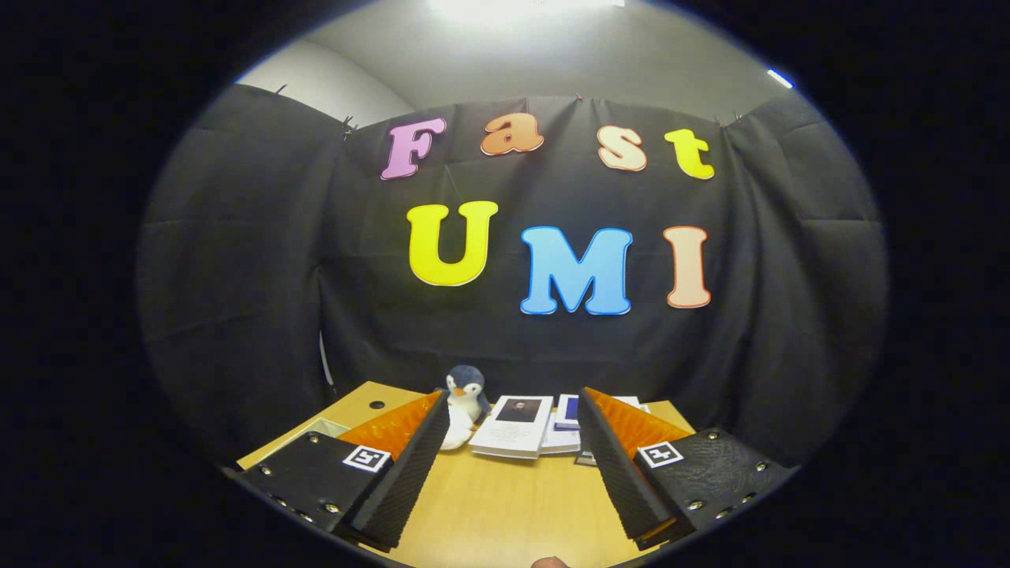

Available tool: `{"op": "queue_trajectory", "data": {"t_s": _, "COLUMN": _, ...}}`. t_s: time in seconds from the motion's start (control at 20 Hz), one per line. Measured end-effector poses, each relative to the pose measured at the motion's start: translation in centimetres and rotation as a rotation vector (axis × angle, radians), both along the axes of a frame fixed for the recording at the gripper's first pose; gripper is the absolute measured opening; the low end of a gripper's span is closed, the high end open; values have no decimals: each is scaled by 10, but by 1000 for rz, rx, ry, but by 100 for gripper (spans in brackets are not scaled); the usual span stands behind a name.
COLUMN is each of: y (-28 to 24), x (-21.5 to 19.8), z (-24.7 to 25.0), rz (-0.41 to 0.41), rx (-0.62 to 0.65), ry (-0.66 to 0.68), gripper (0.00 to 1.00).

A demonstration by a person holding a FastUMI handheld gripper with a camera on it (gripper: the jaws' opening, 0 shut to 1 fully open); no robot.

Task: Open the storage box then place both shoes into the box .Put the left shoe in first, then the right shoe, with the right side of both shoes facing outward in a uniform manner.

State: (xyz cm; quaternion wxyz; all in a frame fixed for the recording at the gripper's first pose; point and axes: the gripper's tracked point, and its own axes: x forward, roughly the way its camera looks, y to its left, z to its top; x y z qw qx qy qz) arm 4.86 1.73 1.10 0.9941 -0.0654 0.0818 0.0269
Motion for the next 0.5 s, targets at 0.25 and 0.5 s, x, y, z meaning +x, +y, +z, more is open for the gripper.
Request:
{"op": "queue_trajectory", "data": {"t_s": 0.25, "y": -17, "x": 8, "z": 13, "rz": -28, "rx": 16, "ry": -49, "gripper": 98}}
{"op": "queue_trajectory", "data": {"t_s": 0.5, "y": -24, "x": 14, "z": 13, "rz": -54, "rx": 44, "ry": -65, "gripper": 98}}
